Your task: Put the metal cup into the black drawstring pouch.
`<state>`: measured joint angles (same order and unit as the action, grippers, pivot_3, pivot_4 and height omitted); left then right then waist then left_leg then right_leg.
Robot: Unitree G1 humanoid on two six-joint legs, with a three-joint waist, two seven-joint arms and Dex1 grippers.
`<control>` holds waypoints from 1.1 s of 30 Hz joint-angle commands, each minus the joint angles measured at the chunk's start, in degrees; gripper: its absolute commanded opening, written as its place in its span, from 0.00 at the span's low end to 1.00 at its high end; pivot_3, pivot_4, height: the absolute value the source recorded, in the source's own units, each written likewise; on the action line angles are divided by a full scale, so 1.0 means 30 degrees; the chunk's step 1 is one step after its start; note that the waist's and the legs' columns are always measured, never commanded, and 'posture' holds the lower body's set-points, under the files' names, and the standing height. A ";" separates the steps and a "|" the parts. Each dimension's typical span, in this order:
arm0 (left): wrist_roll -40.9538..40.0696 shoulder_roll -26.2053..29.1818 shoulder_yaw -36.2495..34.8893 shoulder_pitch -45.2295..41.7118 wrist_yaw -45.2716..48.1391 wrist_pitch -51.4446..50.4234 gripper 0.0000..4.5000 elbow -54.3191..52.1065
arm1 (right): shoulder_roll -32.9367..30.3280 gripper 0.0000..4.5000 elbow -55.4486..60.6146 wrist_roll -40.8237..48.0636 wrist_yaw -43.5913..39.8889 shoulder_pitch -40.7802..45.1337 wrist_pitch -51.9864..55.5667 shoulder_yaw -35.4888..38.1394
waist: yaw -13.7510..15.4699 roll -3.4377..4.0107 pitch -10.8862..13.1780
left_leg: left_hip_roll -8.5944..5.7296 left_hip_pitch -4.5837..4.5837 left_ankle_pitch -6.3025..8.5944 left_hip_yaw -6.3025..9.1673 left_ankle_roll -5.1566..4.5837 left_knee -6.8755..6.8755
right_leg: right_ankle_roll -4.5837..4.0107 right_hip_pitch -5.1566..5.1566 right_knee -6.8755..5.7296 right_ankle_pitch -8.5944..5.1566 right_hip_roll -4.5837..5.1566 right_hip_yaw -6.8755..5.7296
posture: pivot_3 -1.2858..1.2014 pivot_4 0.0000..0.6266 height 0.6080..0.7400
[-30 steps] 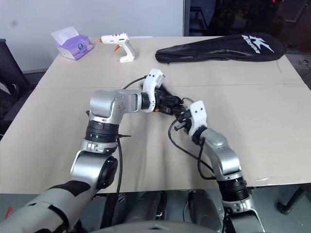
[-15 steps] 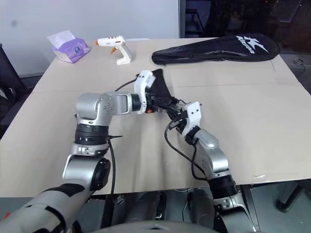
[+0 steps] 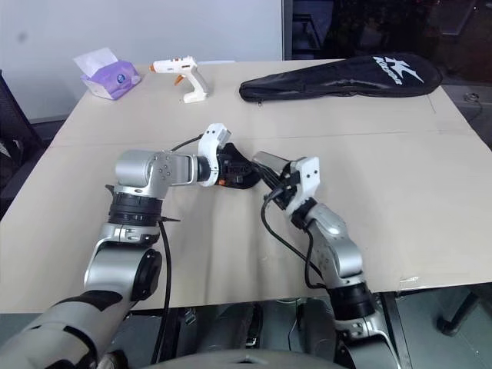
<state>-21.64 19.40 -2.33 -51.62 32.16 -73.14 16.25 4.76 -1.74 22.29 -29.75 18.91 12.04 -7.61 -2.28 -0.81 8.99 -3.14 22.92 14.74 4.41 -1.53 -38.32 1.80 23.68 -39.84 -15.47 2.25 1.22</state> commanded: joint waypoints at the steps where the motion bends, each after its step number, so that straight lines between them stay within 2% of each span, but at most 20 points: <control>1: -0.0666 -0.0214 -0.1007 -0.0579 -0.0422 -0.0915 0.00 -0.0386 | 0.0529 0.02 -0.2247 0.0452 -0.1119 0.0659 -0.1153 0.0351 | -0.0004 -0.0001 0.0001 | -0.0001 -0.0001 0.0000 0.0000 0.0000 0.0003 | 0.0000 0.0001 0.0001 0.0000 0.0001 0.0001 | 0.52 0.24 1.00; 5: -0.0896 -0.0498 -0.1766 -0.0686 -0.0998 -0.1633 0.00 -0.0434 | 0.1057 0.02 -0.5425 0.0336 -0.1708 0.1332 -0.2479 0.0944 | -0.0035 -0.0001 0.0001 | 0.0000 -0.0001 0.0000 0.0000 0.0000 0.0002 | 0.0000 0.0002 -0.0001 0.0000 -0.0001 0.0001 | 0.52 0.24 1.00; 11: -0.1067 -0.0337 -0.1757 -0.0258 -0.1187 -0.2023 0.00 -0.1164 | 0.1492 0.02 -0.8263 -0.0833 -0.2431 0.2140 -0.3959 0.0502 | -0.0087 -0.0002 -0.0001 | 0.0003 -0.0023 -0.0001 -0.0008 0.0003 0.0006 | -0.0001 -0.0001 -0.0009 0.0000 -0.0004 0.0012 | 0.52 0.24 1.00; 13: -0.1168 -0.0304 -0.1783 -0.0132 -0.1220 -0.2208 0.00 -0.1505 | 0.1380 0.02 -0.9008 -0.1958 -0.2437 0.2396 -0.4656 -0.0099 | -0.0105 -0.0003 -0.0002 | 0.0004 -0.0026 -0.0001 -0.0008 0.0005 0.0006 | 0.0000 0.0000 -0.0011 0.0000 -0.0005 0.0013 | 0.52 0.24 1.00; 17: -0.1739 0.0078 -0.1446 0.0069 -0.0559 -0.2615 0.00 -0.2698 | 0.0260 0.02 -1.0342 -0.6162 -0.1405 0.3051 -0.7108 -0.2237 | -0.0115 -0.0003 -0.0002 | 0.0004 -0.0026 -0.0002 -0.0008 0.0008 0.0007 | -0.0001 0.0000 -0.0012 0.0001 -0.0005 0.0015 | 0.52 0.24 1.00; 20: -0.2398 0.0277 -0.1235 0.0283 0.0016 -0.3117 0.00 -0.3775 | 0.0003 0.02 -1.0807 -0.7195 -0.0976 0.3520 -0.8179 -0.2582 | -0.0087 -0.0006 -0.0005 | 0.0003 -0.0034 -0.0002 -0.0018 0.0010 0.0007 | 0.0000 0.0000 -0.0013 0.0000 -0.0007 0.0028 | 0.52 0.24 1.00; 25: -0.2950 0.0806 -0.0450 0.0803 0.0584 -0.2991 0.00 -0.5052 | 0.0118 0.02 -1.0652 -0.7006 -0.0807 0.4550 -0.8944 -0.2094 | -0.0119 -0.0005 -0.0003 | 0.0004 -0.0033 -0.0003 -0.0018 0.0011 0.0011 | -0.0001 0.0002 -0.0013 0.0001 -0.0009 0.0037 | 0.52 0.24 1.00; 29: -0.3545 0.0864 -0.0533 0.1016 0.0976 -0.2976 0.00 -0.5495 | 0.1151 0.02 -0.9628 -0.4596 -0.0990 0.5299 -0.8058 -0.0519 | -0.0072 -0.0006 -0.0002 | 0.0005 -0.0033 -0.0003 -0.0012 0.0012 0.0010 | -0.0001 0.0001 -0.0007 0.0001 -0.0008 0.0031 | 0.52 0.24 1.00; 33: -0.4238 0.0467 -0.1936 0.0546 0.0795 -0.3592 0.00 -0.5025 | 0.1973 0.02 -0.8914 -0.2270 -0.0785 0.5913 -0.6904 0.1086 | -0.0002 -0.0004 0.0000 | 0.0004 -0.0030 -0.0003 -0.0010 0.0012 0.0010 | -0.0001 0.0000 -0.0002 0.0000 -0.0004 0.0027 | 0.52 0.24 1.00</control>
<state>-31.94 21.48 -7.45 -49.40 33.57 -81.93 1.49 7.78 -32.52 11.45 -33.03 33.21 -9.19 -7.57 -2.28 -0.82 8.99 -3.13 22.84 14.73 4.41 -1.49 -38.29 1.80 23.67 -39.84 -15.47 2.25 1.27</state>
